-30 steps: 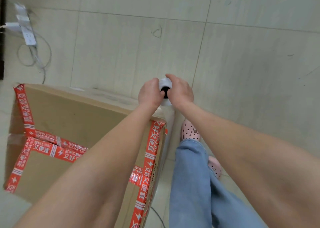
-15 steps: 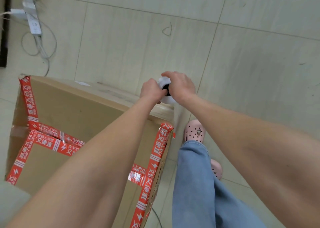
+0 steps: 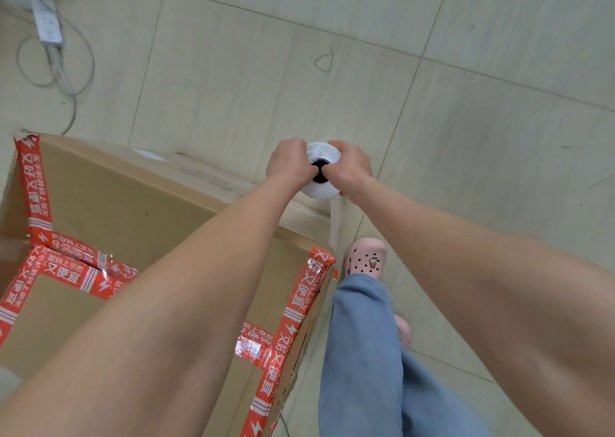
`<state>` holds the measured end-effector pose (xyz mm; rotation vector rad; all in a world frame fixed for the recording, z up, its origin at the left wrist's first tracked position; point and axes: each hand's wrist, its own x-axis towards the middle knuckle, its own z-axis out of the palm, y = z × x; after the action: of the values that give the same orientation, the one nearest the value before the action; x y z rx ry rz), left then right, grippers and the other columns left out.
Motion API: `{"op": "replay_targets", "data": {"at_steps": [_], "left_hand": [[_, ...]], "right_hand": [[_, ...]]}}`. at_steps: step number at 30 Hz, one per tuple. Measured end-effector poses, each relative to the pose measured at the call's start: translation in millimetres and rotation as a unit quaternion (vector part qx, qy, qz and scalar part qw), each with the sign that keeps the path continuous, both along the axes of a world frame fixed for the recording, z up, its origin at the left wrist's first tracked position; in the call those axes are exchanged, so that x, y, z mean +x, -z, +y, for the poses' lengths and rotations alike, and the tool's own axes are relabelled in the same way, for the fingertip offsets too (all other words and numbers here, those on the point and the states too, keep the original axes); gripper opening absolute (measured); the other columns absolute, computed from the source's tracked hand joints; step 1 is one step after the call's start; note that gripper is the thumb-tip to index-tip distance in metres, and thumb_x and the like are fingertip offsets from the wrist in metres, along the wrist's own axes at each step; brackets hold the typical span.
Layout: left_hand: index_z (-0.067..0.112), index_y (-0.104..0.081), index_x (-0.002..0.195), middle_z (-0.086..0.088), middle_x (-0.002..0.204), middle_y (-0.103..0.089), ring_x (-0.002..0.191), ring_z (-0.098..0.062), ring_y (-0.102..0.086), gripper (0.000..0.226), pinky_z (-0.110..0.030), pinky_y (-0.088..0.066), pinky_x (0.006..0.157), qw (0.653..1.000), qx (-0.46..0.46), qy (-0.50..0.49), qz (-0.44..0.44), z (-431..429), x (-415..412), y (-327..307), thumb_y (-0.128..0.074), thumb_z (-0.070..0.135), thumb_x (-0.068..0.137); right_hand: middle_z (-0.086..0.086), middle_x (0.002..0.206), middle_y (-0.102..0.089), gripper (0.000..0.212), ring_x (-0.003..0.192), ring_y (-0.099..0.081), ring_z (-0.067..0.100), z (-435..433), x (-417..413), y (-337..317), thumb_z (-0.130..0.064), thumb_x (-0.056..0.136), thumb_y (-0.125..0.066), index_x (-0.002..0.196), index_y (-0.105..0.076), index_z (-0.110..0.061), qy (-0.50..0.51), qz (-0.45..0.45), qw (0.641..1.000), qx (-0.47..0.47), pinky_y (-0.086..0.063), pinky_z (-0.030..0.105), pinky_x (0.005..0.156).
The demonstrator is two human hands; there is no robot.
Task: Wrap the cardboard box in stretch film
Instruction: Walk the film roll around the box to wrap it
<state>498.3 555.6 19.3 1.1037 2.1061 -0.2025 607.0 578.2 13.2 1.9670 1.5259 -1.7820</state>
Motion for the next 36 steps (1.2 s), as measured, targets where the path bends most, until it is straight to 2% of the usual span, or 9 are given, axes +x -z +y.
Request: {"op": "replay_targets", "data": {"at_steps": [3, 7, 11, 14, 18, 23, 31, 34, 36], "left_hand": [[0.009, -0.053, 0.080, -0.008, 0.083, -0.056, 0.076, -0.029, -0.059, 0.015, -0.031, -0.043, 0.059, 0.998, -0.002, -0.058, 0.000, -1, -16, -6, -0.064, 0.018, 0.075], [0.005, -0.060, 0.092, -0.012, 0.097, -0.065, 0.080, -0.031, -0.068, 0.024, -0.036, -0.057, 0.069, 0.989, -0.017, -0.145, -0.003, -4, -45, -10, -0.066, 0.023, 0.077], [0.006, -0.056, 0.081, -0.011, 0.090, -0.066, 0.069, -0.029, -0.069, 0.021, -0.026, -0.047, 0.045, 0.983, -0.055, -0.176, -0.006, -10, -65, -10, -0.067, 0.024, 0.077], [0.003, -0.060, 0.088, -0.014, 0.099, -0.066, 0.085, -0.030, -0.067, 0.022, -0.031, -0.054, 0.063, 0.986, -0.065, -0.155, -0.005, -6, -69, -8, -0.065, 0.021, 0.077], [0.014, -0.060, 0.118, -0.011, 0.116, -0.063, 0.109, -0.029, -0.058, 0.037, -0.031, -0.046, 0.081, 0.997, -0.042, -0.069, -0.014, 6, -73, -2, -0.058, 0.013, 0.081], [0.011, -0.055, 0.082, -0.013, 0.099, -0.064, 0.092, -0.031, -0.061, 0.004, -0.030, -0.041, 0.065, 0.997, -0.051, -0.065, 0.007, 7, -84, -4, -0.058, 0.011, 0.079], [0.004, -0.054, 0.074, -0.013, 0.083, -0.062, 0.074, -0.028, -0.062, 0.026, -0.033, -0.053, 0.064, 0.969, -0.060, -0.236, 0.024, -7, -117, -11, -0.067, 0.027, 0.074], [0.005, -0.049, 0.067, -0.015, 0.083, -0.062, 0.074, -0.029, -0.057, 0.030, -0.031, -0.040, 0.060, 0.965, -0.071, -0.248, 0.039, -13, -122, -12, -0.068, 0.027, 0.074], [0.003, -0.061, 0.084, -0.017, 0.092, -0.065, 0.086, -0.032, -0.061, 0.024, -0.034, -0.046, 0.066, 0.967, -0.057, -0.248, 0.031, -11, -120, -10, -0.067, 0.024, 0.075]], "right_hand": [[0.002, 0.124, -0.059, 0.051, 0.113, -0.055, 0.026, 6, -19, -3, -0.011, 0.080, -0.053, 0.128, -0.054, -0.028, -0.053, -0.004, 0.998, 0.041, -0.047, 0.030, 0.085], [0.002, 0.133, -0.054, 0.053, 0.119, -0.052, 0.025, 18, -49, -6, -0.009, 0.083, -0.051, 0.131, -0.052, -0.032, -0.113, 0.016, 0.991, 0.072, -0.045, 0.031, 0.088], [0.007, 0.137, -0.049, 0.063, 0.121, -0.050, 0.026, 9, -66, -4, -0.017, 0.083, -0.059, 0.143, -0.037, -0.022, -0.117, 0.011, 0.992, 0.040, -0.047, 0.035, 0.094], [0.007, 0.143, -0.040, 0.077, 0.117, -0.048, 0.026, 3, -71, -2, -0.018, 0.084, -0.060, 0.150, -0.020, -0.020, -0.057, 0.019, 0.993, -0.103, -0.050, 0.040, 0.093], [0.008, 0.131, -0.050, 0.062, 0.107, -0.055, 0.028, 10, -79, 1, -0.013, 0.084, -0.057, 0.142, -0.035, -0.019, -0.062, 0.016, 0.990, -0.124, -0.057, 0.043, 0.081], [0.006, 0.135, -0.052, 0.058, 0.118, -0.052, 0.028, 22, -93, 2, -0.011, 0.084, -0.054, 0.139, -0.044, -0.022, -0.152, -0.007, 0.988, -0.028, -0.050, 0.040, 0.094], [0.007, 0.135, -0.053, 0.054, 0.122, -0.050, 0.027, 37, -133, -4, -0.016, 0.087, -0.055, 0.139, -0.045, -0.028, -0.330, 0.037, 0.939, 0.086, -0.043, 0.034, 0.094], [0.009, 0.141, -0.044, 0.073, 0.127, -0.045, 0.027, 31, -132, 0, -0.024, 0.085, -0.063, 0.148, -0.027, -0.019, -0.251, 0.029, 0.968, 0.004, -0.041, 0.033, 0.095], [0.008, 0.142, -0.040, 0.079, 0.123, -0.046, 0.028, 28, -129, 3, -0.024, 0.083, -0.064, 0.149, -0.021, -0.017, -0.201, 0.021, 0.973, -0.110, -0.049, 0.038, 0.092]]}}
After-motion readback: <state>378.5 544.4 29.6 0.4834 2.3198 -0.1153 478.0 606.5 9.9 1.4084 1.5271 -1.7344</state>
